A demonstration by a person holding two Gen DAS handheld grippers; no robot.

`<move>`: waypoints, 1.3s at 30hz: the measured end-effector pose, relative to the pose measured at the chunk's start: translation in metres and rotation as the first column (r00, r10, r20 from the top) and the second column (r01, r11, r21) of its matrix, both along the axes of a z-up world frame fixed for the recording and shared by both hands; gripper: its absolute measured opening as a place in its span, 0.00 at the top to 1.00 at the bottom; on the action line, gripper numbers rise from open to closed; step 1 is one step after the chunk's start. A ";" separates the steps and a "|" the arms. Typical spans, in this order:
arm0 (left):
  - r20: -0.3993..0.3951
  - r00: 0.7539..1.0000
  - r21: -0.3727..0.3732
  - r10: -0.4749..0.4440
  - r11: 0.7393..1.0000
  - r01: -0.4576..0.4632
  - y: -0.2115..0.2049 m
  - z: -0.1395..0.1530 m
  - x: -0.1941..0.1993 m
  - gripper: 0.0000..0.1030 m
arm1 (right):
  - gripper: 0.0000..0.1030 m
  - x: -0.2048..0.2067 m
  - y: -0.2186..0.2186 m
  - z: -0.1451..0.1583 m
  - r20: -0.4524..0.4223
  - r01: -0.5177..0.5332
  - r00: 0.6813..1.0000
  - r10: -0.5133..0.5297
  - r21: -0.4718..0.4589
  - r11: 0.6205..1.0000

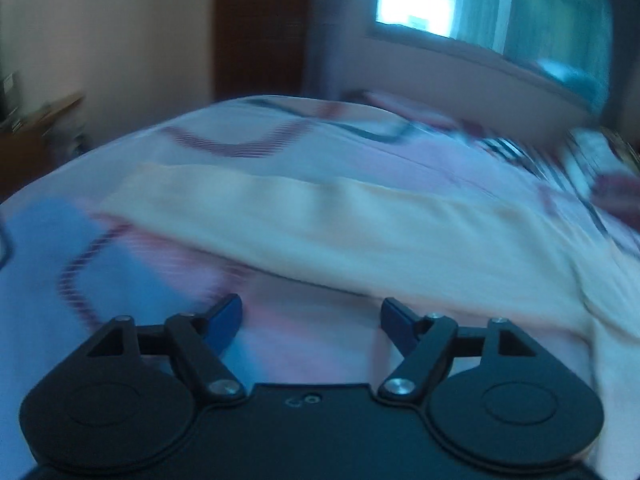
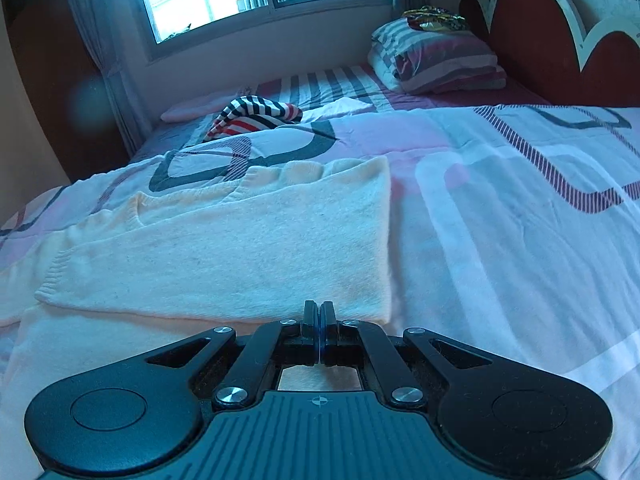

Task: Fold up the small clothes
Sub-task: 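Grasp the other sleeve cuff with the left gripper and fold it across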

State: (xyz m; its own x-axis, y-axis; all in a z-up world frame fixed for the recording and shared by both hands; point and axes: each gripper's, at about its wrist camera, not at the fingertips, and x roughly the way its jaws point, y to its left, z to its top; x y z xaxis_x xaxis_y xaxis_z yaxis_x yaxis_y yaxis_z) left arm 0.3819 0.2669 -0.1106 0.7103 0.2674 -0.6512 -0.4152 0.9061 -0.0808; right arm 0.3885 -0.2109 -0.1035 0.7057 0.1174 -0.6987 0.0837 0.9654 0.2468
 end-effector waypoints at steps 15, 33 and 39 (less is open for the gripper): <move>0.130 0.961 -0.356 0.245 0.916 -0.186 0.118 0.003 0.005 0.54 | 1.00 0.024 0.033 0.010 0.023 0.083 0.996 -0.084 0.044 0.996; 0.144 0.956 -0.274 0.255 0.939 -0.209 0.125 0.015 0.020 0.98 | 0.64 0.024 0.027 0.010 0.033 0.142 0.989 -0.141 -0.007 0.990; 0.246 0.964 -0.220 0.104 0.974 -0.049 0.070 0.047 0.036 0.98 | 0.82 0.017 0.013 0.007 0.031 0.129 0.991 -0.128 -0.005 0.992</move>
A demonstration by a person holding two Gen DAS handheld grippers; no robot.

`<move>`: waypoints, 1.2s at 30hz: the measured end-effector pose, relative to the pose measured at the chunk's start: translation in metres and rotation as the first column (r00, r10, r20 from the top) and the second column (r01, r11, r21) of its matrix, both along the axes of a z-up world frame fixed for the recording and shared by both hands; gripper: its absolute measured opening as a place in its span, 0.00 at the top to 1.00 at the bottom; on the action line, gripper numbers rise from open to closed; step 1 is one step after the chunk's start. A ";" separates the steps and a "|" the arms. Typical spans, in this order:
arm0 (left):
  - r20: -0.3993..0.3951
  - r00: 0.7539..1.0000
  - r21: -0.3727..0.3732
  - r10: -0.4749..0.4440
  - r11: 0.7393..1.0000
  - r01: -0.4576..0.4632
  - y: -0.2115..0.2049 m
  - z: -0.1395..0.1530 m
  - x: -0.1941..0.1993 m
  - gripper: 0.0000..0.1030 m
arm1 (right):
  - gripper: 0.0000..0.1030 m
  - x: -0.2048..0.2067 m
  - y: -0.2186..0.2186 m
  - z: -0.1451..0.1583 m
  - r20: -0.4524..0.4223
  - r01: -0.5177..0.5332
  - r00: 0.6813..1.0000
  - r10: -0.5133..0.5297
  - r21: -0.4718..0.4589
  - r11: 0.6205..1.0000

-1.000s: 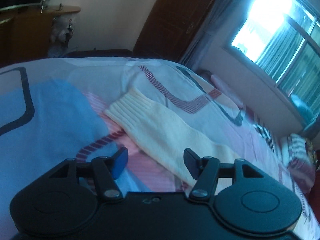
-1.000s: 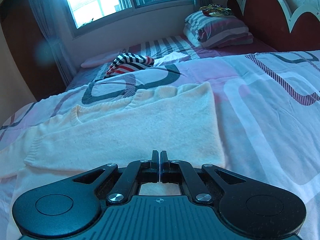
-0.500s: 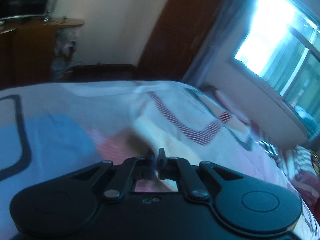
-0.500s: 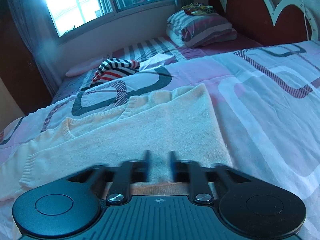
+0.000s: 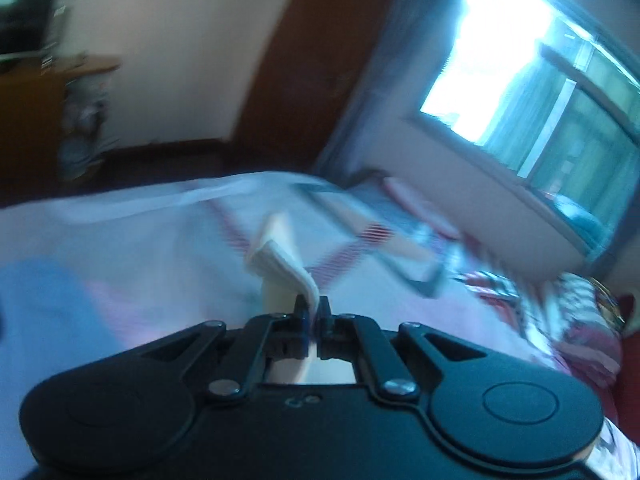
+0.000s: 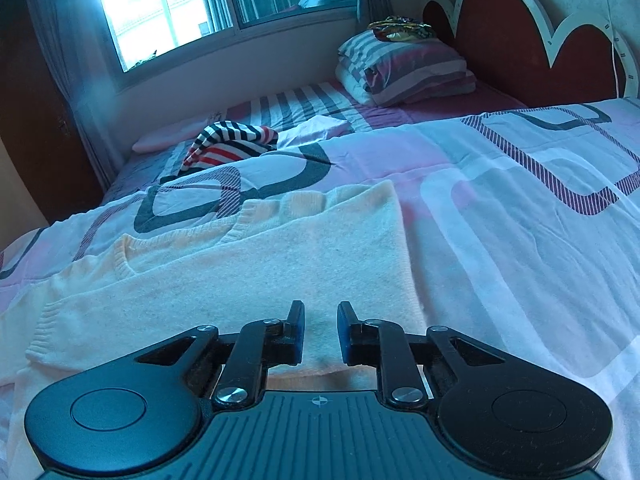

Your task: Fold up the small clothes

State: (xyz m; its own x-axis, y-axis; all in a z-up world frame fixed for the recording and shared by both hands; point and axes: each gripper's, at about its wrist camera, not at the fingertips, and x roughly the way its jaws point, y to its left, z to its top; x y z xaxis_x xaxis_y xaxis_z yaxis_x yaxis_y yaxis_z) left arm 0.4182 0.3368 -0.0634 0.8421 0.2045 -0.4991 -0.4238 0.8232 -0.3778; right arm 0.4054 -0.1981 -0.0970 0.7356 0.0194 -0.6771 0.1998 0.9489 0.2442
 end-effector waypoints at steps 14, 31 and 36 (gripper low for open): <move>-0.102 0.859 0.149 -0.502 0.846 0.512 -0.262 0.005 0.062 0.98 | 0.82 -0.028 -0.046 0.011 0.056 -0.004 0.998 0.000 0.072 0.997; -0.296 0.655 0.191 -0.695 0.629 0.754 -0.428 -0.046 0.045 0.52 | 0.59 -0.044 -0.078 0.021 0.106 -0.033 0.994 0.007 0.246 0.969; -0.251 0.818 0.350 -0.518 0.739 0.576 -0.354 -0.028 0.001 0.22 | 0.42 -0.021 -0.047 0.022 0.135 -0.142 0.985 0.105 0.306 0.941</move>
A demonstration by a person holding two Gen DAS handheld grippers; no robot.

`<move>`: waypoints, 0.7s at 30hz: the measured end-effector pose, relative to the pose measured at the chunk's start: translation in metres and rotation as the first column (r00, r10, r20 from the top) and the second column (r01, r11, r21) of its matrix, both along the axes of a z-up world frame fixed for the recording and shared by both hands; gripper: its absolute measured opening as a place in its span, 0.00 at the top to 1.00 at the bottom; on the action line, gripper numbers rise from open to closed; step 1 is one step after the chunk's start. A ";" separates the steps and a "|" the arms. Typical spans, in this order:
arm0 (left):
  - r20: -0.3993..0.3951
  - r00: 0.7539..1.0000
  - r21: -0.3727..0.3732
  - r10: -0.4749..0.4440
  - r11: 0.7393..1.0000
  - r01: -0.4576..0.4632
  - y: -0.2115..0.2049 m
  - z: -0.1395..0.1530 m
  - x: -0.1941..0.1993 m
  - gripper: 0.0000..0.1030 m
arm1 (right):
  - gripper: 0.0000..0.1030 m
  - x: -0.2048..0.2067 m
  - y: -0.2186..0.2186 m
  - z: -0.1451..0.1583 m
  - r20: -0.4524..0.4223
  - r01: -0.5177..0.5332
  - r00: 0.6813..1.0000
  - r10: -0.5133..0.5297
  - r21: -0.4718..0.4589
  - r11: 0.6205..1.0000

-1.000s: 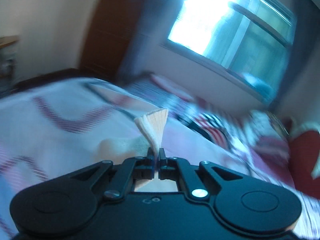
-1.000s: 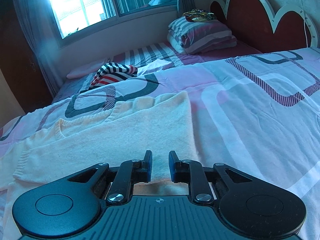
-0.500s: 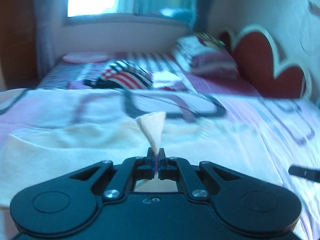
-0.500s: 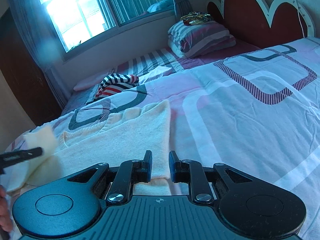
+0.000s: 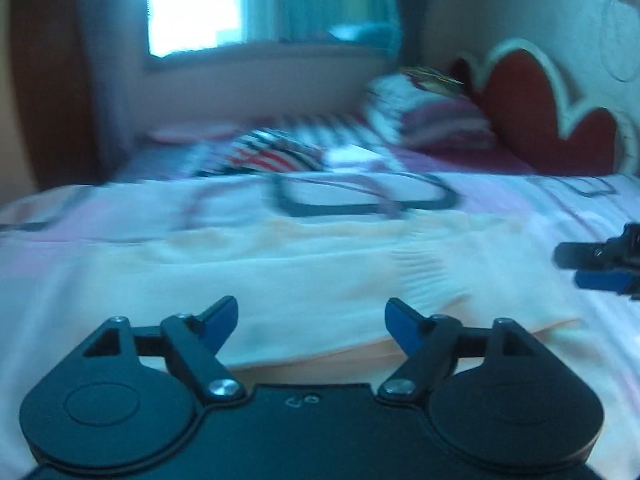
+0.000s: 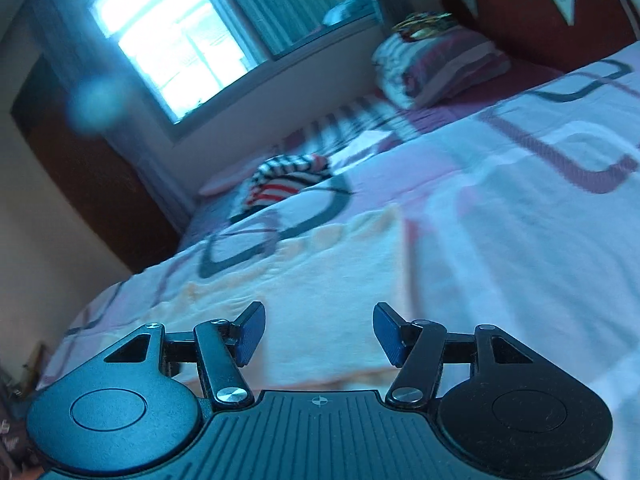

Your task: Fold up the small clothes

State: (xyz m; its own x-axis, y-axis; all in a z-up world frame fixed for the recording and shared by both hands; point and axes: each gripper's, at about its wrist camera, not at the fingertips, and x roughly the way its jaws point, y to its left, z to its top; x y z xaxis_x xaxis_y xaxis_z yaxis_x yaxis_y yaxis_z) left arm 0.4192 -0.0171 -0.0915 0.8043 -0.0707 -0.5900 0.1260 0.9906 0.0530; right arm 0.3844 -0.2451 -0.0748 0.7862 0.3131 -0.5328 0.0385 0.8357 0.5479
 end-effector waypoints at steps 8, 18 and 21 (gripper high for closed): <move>-0.125 0.963 -0.014 0.237 0.970 -0.241 0.104 -0.014 -0.004 0.24 | 0.55 0.046 0.060 -0.031 -0.119 -0.096 0.988 0.099 0.031 0.995; -0.151 0.967 -0.026 0.206 0.977 -0.212 0.110 -0.027 0.014 0.23 | 0.94 0.064 0.080 -0.026 -0.135 -0.106 0.986 0.099 -0.047 0.993; -0.157 0.969 -0.012 0.193 0.980 -0.197 0.110 -0.029 0.017 0.23 | 0.95 0.065 0.087 -0.018 -0.102 -0.129 0.988 0.119 -0.097 0.987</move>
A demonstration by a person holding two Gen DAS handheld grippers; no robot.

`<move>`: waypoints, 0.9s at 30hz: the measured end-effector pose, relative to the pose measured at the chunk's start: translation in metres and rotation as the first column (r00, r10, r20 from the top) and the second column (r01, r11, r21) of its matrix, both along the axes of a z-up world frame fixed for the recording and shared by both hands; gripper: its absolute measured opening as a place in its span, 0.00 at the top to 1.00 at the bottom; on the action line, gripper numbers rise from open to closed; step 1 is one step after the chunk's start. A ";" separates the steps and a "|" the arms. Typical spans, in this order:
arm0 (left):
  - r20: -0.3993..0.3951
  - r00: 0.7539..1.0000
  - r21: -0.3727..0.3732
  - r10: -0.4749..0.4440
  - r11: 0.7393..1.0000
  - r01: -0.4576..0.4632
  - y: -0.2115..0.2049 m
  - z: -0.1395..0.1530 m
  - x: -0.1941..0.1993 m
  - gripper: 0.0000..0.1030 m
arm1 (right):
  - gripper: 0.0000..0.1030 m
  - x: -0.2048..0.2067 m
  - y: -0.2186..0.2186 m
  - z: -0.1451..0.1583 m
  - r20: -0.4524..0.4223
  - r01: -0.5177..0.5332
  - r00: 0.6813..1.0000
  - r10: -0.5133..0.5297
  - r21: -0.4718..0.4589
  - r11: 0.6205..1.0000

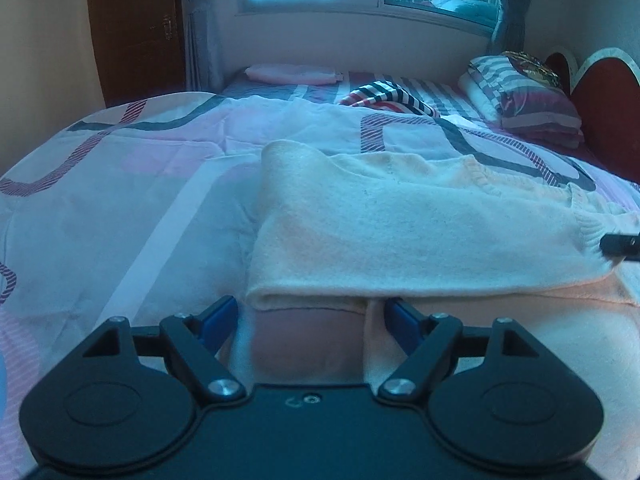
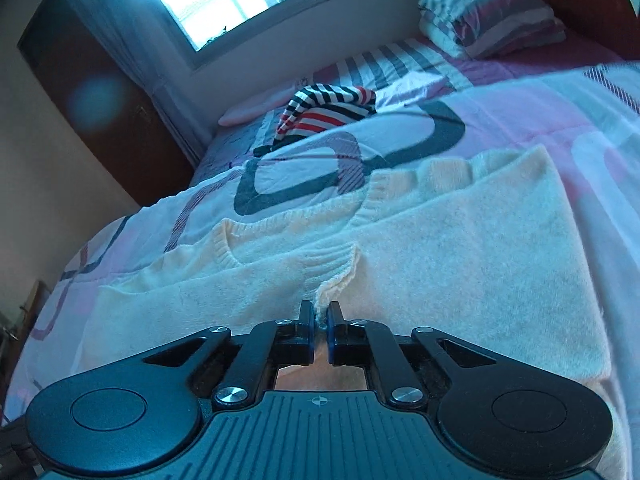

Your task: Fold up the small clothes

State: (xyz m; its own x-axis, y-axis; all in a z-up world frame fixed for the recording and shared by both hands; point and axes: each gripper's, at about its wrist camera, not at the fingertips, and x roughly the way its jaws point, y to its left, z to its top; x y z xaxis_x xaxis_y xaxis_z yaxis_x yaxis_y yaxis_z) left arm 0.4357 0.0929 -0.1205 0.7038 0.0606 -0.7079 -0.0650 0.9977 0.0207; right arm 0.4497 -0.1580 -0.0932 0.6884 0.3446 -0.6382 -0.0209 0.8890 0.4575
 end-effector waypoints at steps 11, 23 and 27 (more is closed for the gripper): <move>0.000 0.995 0.071 -0.105 0.992 0.104 -0.019 0.005 -0.002 0.63 | 0.96 -0.026 -0.052 0.033 0.113 0.114 0.988 -0.108 -0.052 0.992; -0.015 0.992 0.083 -0.127 0.988 0.128 -0.027 0.007 -0.001 0.77 | 0.96 -0.041 -0.091 0.024 0.088 0.167 0.983 -0.161 -0.069 0.984; -0.016 0.992 0.075 -0.125 0.989 0.125 -0.026 0.007 -0.001 0.77 | 0.96 -0.045 -0.096 0.021 0.077 0.172 0.983 -0.167 -0.072 0.982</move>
